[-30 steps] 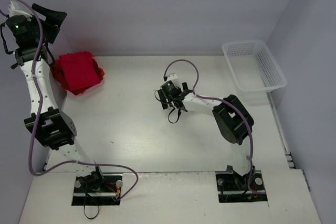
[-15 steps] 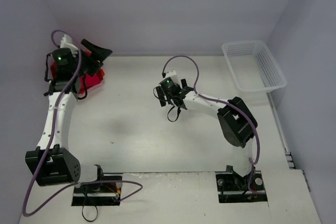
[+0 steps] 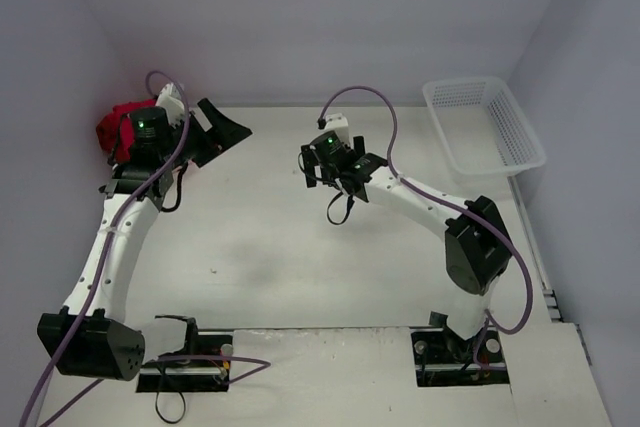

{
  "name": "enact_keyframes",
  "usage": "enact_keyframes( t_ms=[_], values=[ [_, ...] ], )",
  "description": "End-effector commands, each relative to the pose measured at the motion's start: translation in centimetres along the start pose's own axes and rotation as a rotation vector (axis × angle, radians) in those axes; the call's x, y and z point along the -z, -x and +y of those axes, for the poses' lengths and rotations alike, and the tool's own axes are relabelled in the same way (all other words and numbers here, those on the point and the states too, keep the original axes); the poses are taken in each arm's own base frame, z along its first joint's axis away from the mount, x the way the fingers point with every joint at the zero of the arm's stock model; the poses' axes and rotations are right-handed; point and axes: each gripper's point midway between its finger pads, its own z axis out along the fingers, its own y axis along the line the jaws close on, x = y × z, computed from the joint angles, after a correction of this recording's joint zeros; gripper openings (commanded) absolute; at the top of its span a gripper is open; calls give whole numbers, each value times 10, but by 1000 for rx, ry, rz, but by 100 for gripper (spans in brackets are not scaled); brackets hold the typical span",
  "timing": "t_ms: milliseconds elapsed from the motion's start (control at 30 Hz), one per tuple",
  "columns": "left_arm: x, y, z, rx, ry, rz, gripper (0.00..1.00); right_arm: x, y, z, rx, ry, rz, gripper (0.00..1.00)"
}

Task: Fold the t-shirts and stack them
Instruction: Neatly place the folded tshirt to the corner

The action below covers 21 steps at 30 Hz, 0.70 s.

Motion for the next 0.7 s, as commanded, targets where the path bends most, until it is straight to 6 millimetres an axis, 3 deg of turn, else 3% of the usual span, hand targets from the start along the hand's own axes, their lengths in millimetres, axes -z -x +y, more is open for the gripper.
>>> enact_keyframes(
  t_ms=[0,267,367,667],
  values=[
    [10,-6,-25,-72,-67,11,77,27,42,-3,-89,15,-80,100],
    [9,-21,-20,-59,-52,36,77,36,28,-25,-99,-92,-25,100],
    [5,-28,-10,-54,-32,38,77,44,20,-35,-95,-112,-21,100],
    [-24,-51,20,-67,30,131,77,74,34,-77,-67,-221,-92,100]
  ],
)
